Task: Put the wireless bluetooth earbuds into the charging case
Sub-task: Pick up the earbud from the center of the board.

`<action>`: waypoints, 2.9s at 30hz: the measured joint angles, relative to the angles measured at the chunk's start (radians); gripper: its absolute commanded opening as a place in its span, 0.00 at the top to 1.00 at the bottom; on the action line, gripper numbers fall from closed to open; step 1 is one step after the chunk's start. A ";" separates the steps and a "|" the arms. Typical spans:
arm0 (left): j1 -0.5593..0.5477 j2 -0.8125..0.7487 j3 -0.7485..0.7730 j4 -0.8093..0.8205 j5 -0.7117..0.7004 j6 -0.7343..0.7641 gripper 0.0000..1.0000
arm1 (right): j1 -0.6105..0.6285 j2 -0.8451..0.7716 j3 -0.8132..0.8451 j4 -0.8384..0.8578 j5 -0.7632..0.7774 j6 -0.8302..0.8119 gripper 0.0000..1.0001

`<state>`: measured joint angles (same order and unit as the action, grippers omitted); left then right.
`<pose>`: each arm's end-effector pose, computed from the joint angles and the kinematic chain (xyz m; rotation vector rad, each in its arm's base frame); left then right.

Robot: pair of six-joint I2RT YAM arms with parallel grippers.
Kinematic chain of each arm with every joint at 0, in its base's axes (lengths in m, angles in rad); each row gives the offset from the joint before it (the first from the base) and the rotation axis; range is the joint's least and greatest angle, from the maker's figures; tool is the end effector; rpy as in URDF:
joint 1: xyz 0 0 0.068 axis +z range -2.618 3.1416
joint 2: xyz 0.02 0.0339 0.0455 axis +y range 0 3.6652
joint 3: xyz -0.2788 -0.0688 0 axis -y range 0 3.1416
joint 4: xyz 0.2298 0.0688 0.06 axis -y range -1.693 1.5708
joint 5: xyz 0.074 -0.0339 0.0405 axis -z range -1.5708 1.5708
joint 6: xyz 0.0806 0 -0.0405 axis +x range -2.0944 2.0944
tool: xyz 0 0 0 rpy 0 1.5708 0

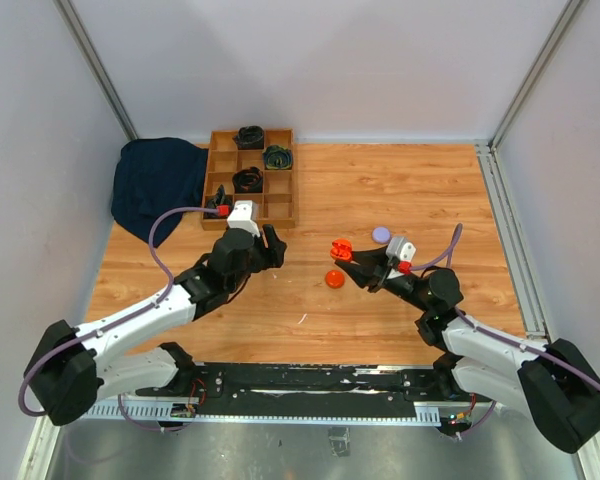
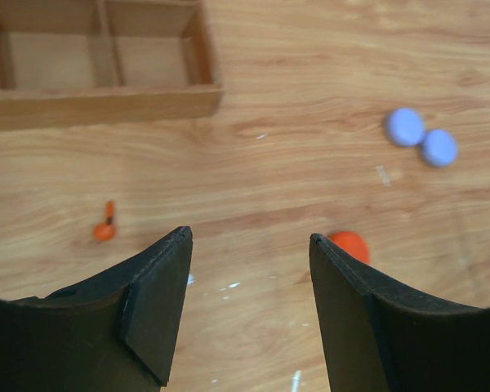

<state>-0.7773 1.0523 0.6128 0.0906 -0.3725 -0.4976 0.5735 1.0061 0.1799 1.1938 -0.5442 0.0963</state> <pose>0.2026 -0.1582 0.2612 0.0167 1.9272 -0.5071 0.1488 0.1458 0.2721 -0.7666 1.0633 0.9014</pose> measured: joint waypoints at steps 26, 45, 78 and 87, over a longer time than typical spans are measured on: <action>0.298 0.569 0.190 -0.058 0.192 0.086 0.34 | 0.000 0.044 -0.013 -0.044 0.041 -0.051 0.84; 0.300 0.601 0.221 -0.119 0.318 0.108 0.40 | 0.000 0.037 -0.013 -0.063 0.041 -0.053 0.84; 0.302 0.527 0.211 -0.309 0.148 0.021 0.50 | 0.000 0.037 -0.013 -0.071 0.041 -0.055 0.84; 0.303 0.574 0.245 -0.316 0.137 0.023 0.59 | 0.000 0.026 -0.013 -0.089 0.041 -0.070 0.84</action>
<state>-0.4740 1.6264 0.8577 -0.2256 -0.2356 -0.4744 0.5735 1.0321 0.1673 1.1053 -0.5030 0.0261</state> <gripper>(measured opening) 0.423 0.271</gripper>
